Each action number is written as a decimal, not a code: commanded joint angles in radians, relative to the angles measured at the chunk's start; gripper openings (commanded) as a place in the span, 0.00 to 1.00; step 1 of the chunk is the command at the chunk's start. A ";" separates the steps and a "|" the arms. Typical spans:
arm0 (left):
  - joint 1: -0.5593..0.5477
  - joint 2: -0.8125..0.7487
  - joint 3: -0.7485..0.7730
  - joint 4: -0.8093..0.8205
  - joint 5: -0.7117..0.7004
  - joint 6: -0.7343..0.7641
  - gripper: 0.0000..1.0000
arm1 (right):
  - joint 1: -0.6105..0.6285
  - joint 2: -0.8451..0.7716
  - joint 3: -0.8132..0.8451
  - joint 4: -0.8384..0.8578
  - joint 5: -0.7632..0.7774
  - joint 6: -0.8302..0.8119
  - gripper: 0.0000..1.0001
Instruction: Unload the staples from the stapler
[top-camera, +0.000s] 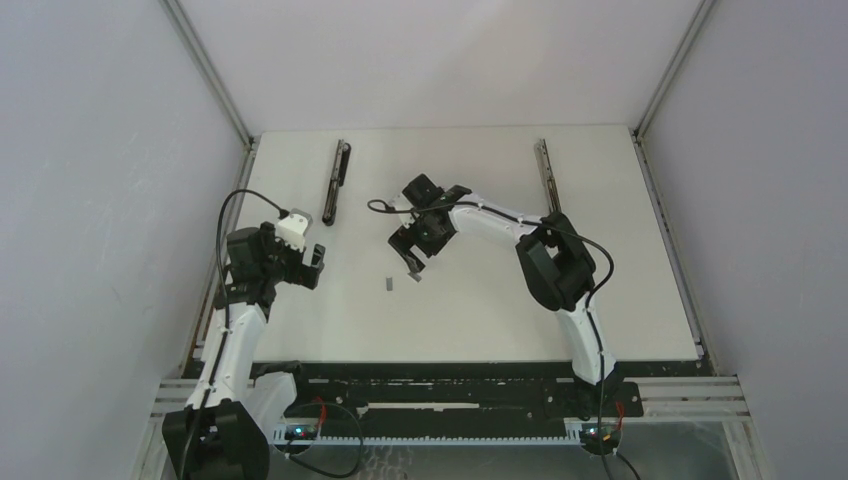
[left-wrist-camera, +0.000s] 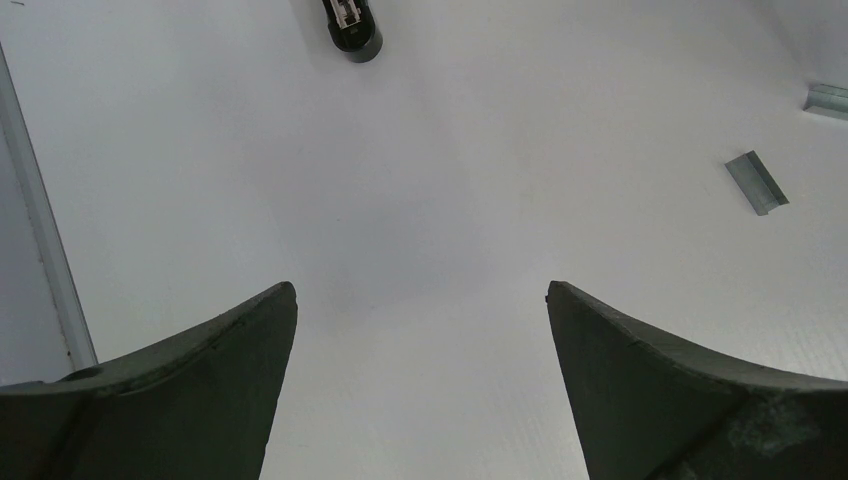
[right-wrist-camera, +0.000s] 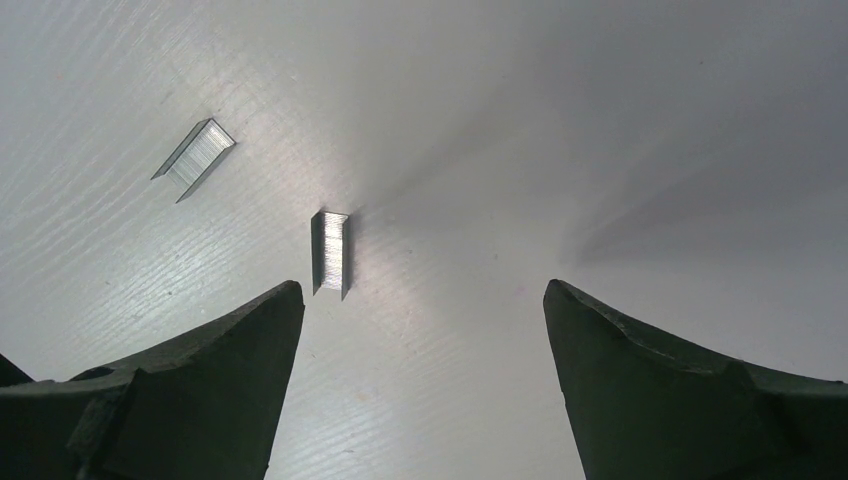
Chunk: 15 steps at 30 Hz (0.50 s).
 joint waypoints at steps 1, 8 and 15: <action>0.011 -0.017 0.003 0.015 0.024 0.022 1.00 | 0.023 0.015 0.013 0.002 0.043 -0.010 0.91; 0.012 -0.020 0.002 0.014 0.026 0.022 1.00 | 0.032 0.033 0.017 0.004 0.080 -0.016 0.90; 0.011 -0.020 0.003 0.014 0.027 0.022 1.00 | 0.031 0.035 0.020 0.002 0.077 -0.014 0.87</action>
